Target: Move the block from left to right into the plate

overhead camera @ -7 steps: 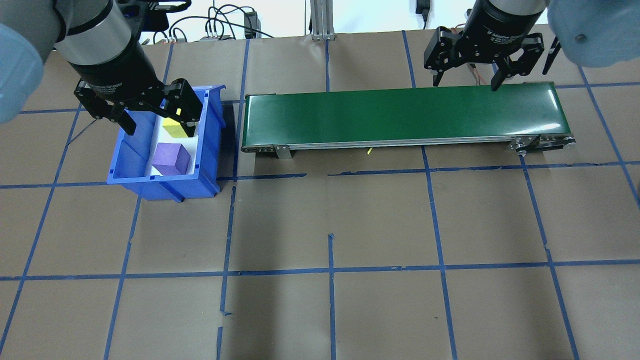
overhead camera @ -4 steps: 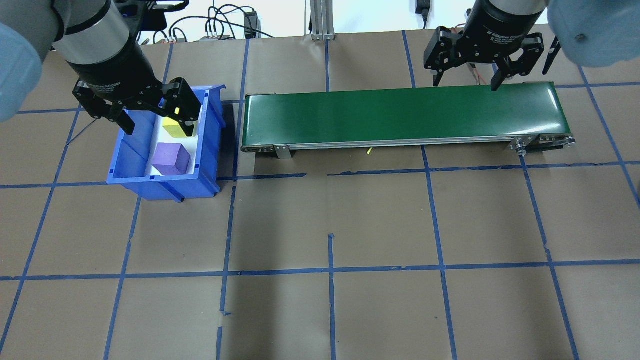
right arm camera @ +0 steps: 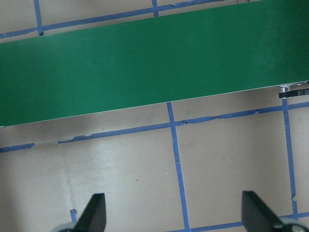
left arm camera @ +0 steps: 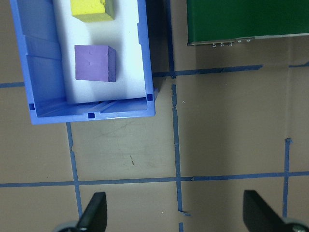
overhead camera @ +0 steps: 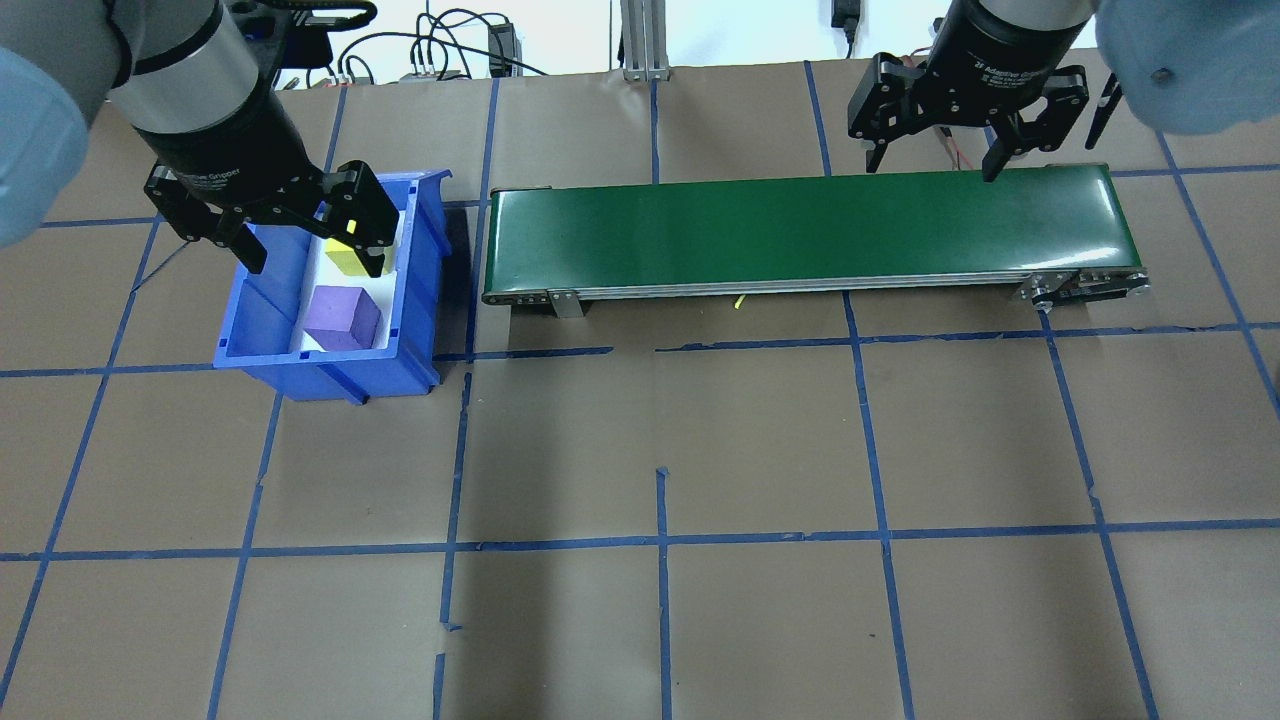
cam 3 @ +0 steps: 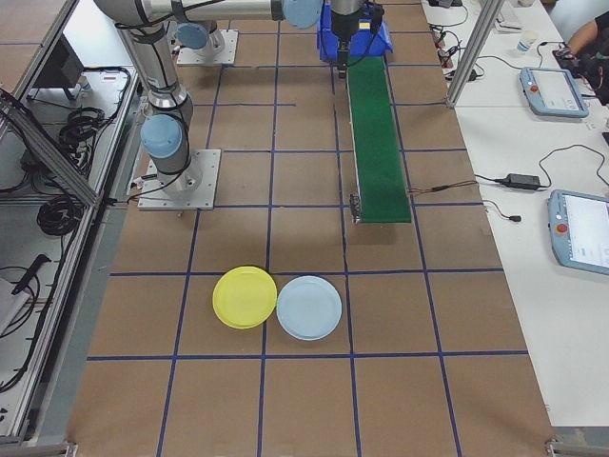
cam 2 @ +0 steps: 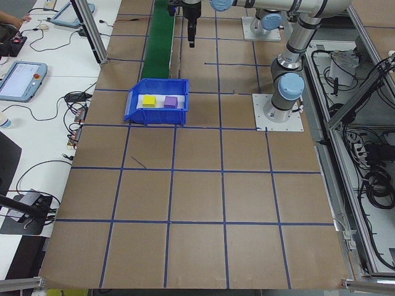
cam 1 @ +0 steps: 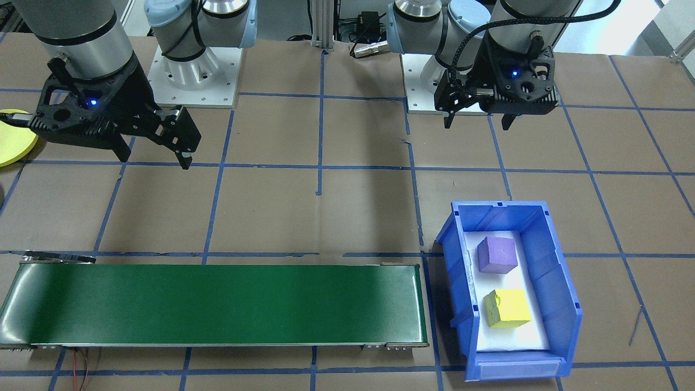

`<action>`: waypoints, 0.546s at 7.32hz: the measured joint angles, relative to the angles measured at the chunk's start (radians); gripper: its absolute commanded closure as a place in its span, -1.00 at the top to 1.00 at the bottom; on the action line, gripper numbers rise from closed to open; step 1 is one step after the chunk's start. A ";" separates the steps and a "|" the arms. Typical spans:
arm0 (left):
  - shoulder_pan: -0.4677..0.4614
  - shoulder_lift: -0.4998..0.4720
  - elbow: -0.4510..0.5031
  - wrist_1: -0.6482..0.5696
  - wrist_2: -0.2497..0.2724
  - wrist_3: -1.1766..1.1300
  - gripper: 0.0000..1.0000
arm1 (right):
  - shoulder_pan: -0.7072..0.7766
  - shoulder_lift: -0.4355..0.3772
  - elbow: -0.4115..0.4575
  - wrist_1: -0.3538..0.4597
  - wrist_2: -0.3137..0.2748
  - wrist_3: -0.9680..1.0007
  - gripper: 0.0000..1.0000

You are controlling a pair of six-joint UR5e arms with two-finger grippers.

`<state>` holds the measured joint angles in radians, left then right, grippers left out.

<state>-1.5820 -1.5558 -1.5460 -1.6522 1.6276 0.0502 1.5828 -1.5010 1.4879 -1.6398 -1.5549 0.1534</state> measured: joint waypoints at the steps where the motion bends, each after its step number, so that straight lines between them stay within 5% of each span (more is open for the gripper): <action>1: 0.017 -0.039 0.004 0.027 0.000 0.024 1.00 | -0.001 0.000 0.000 0.000 0.000 0.000 1.00; 4: 0.146 -0.211 0.037 0.179 -0.008 0.171 1.00 | -0.004 0.001 0.000 0.000 0.003 0.003 1.00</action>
<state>-1.4355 -1.7672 -1.5087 -1.4737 1.6195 0.2208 1.5789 -1.5002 1.4880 -1.6401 -1.5518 0.1565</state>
